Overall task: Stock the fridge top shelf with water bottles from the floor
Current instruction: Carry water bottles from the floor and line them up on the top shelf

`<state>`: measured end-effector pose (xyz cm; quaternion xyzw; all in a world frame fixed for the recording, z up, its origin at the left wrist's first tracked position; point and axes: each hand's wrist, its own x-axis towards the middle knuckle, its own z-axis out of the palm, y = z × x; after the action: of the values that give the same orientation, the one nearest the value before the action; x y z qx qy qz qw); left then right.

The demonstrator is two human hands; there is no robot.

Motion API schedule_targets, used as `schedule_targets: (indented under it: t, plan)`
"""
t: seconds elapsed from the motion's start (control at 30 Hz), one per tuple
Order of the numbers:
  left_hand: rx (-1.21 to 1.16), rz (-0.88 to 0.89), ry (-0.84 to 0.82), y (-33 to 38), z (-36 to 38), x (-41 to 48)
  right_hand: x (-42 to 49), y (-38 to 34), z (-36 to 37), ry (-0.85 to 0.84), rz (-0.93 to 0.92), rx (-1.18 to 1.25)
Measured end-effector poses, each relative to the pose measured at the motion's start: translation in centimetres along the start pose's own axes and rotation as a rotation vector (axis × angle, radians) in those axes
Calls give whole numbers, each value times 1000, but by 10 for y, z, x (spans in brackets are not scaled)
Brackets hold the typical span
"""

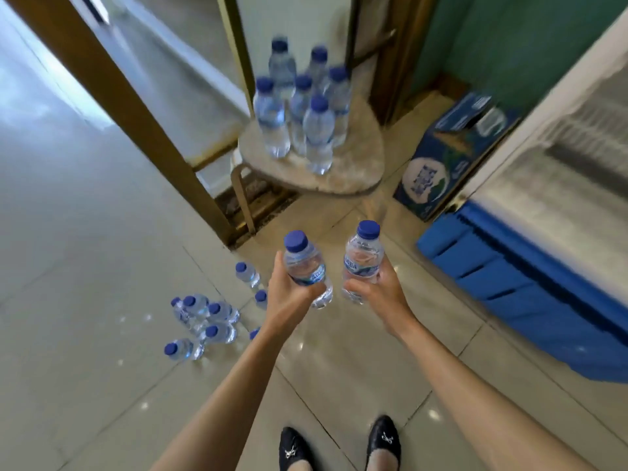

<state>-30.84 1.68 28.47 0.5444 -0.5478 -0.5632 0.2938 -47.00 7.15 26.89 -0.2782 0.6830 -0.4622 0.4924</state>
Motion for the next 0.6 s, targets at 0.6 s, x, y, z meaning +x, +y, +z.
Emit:
schedule_targets:
  t: [0.6]
  plan:
    - [-84,800,-311,597,88,-65,-207,-502,-232,572,-595,119]
